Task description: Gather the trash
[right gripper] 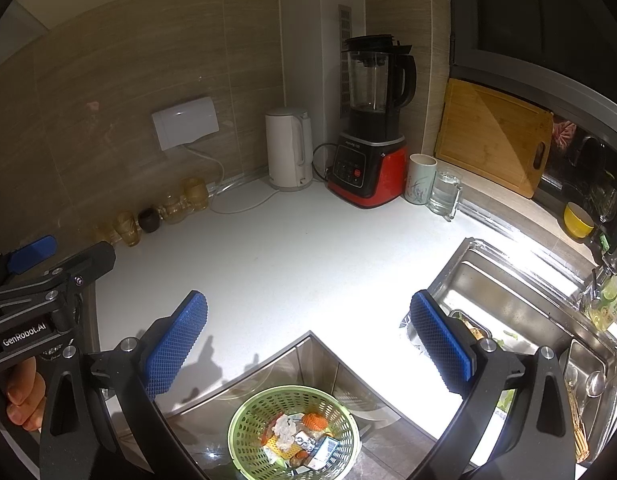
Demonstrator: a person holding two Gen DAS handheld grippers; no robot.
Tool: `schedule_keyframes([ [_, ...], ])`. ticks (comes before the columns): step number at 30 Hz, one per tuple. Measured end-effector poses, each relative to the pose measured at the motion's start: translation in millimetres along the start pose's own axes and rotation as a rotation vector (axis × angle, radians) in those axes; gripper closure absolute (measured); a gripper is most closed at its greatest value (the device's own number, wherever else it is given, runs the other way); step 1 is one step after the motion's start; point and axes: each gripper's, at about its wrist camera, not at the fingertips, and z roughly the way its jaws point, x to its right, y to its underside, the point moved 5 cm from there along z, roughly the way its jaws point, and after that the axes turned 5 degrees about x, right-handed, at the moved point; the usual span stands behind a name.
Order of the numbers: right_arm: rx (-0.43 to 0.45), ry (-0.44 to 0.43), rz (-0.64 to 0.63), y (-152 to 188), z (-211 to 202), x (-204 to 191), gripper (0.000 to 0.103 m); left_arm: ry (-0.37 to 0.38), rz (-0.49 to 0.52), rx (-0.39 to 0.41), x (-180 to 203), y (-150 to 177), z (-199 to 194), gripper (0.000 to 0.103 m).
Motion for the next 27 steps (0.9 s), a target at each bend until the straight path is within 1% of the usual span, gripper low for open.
schedule_keyframes([
  [5, -0.001, -0.001, -0.002, 1.2, -3.6, 2.5, 0.002, 0.0, 0.001, 0.001, -1.0, -0.6, 0.1, 0.008],
  [27, -0.002, -0.001, -0.003, 4.2, 3.4, -2.1, 0.002, 0.0, 0.0, 0.0, -1.1, -0.5, 0.0, 0.008],
])
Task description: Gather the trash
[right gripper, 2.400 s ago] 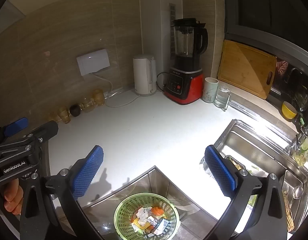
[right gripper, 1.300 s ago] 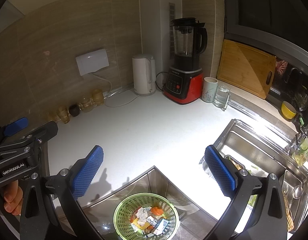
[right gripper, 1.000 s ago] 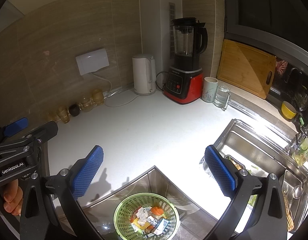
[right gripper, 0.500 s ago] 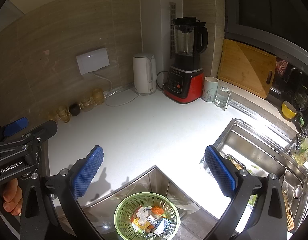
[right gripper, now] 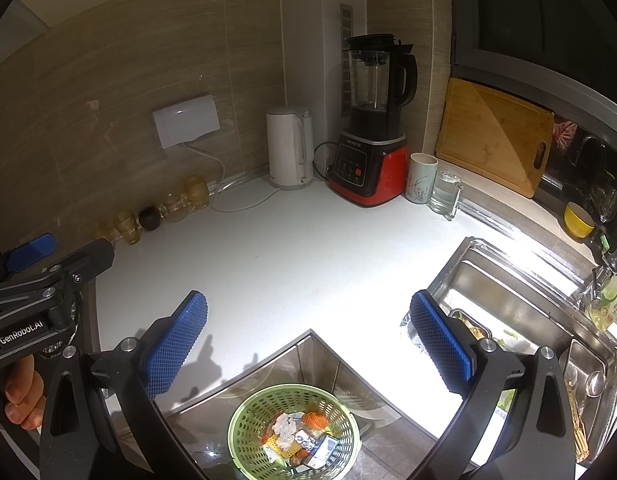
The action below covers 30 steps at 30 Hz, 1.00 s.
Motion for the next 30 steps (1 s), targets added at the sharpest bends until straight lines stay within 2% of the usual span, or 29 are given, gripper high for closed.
schedule_keyframes([
  [30, -0.002, 0.001, -0.001, -0.3, 0.3, -0.2, 0.002, -0.002, 0.014, 0.009, 0.5, -1.9, -3.9, 0.008],
])
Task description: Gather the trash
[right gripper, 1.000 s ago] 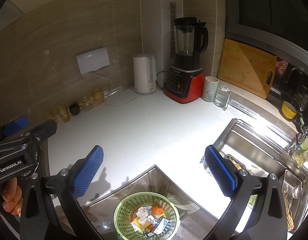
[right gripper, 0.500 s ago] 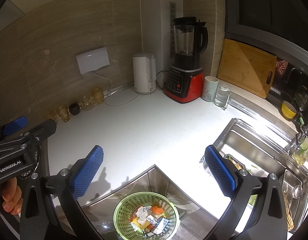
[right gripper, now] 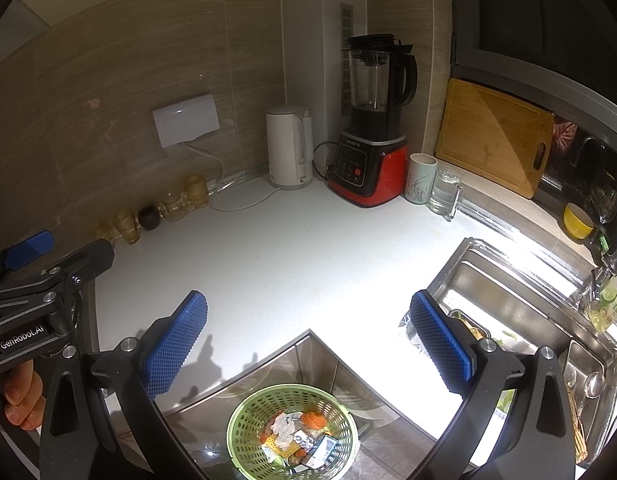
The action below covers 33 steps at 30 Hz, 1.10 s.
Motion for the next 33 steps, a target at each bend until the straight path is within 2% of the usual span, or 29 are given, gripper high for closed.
schedule_keyframes([
  [33, -0.009, 0.004, -0.003, 10.1, 1.7, 4.2, 0.002, 0.023, -0.009, -0.038, -1.5, 5.8, 9.6, 0.008],
])
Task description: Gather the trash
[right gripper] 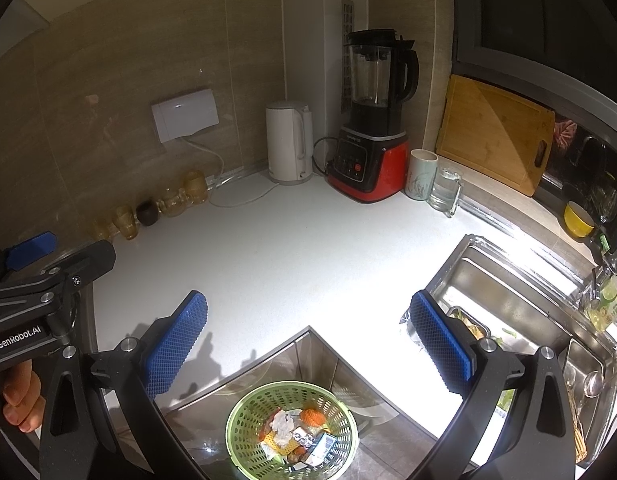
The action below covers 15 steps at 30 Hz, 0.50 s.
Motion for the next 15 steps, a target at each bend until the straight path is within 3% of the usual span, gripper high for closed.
schedule_keyframes([
  [15, -0.014, 0.009, -0.012, 1.3, 1.5, -1.6, 0.002, -0.005, -0.013, -0.019, -2.0, -0.2, 2.5, 0.008],
])
